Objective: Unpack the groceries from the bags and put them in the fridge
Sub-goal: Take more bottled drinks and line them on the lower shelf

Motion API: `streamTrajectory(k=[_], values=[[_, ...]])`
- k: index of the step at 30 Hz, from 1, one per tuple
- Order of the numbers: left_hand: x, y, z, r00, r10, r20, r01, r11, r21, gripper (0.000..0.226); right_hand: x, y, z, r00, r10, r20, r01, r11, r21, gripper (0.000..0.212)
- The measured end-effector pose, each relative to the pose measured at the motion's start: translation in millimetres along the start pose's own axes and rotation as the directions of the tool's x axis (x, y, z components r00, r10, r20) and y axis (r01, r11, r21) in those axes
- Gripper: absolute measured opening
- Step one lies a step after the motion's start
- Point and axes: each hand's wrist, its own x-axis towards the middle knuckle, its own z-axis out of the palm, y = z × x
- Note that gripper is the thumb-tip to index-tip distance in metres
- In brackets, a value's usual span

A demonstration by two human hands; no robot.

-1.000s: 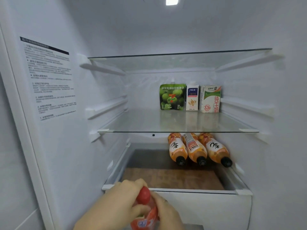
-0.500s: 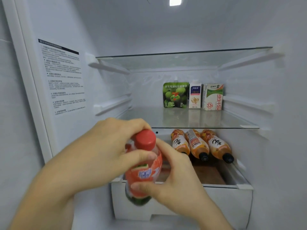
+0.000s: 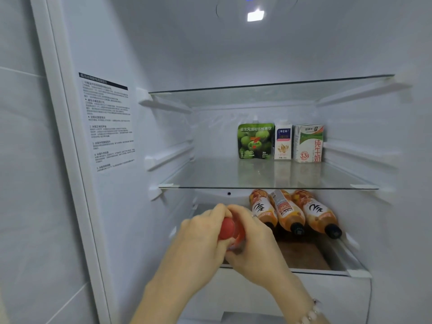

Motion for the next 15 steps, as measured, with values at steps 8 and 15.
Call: streamTrajectory(k=[8, 15], values=[[3.9, 0.7, 31.0, 0.992, -0.103, -0.067, 0.1, 0.994, -0.045, 0.028, 7.3, 18.6, 1.7, 0.997, 0.017, 0.071, -0.012, 0.998, -0.067, 0.053], [1.7, -4.5, 63.3, 0.977, -0.211, -0.025, 0.207, 0.972, -0.111, 0.031, 10.8, 41.6, 5.6, 0.985, 0.071, 0.155, -0.046, 0.986, -0.16, 0.057]])
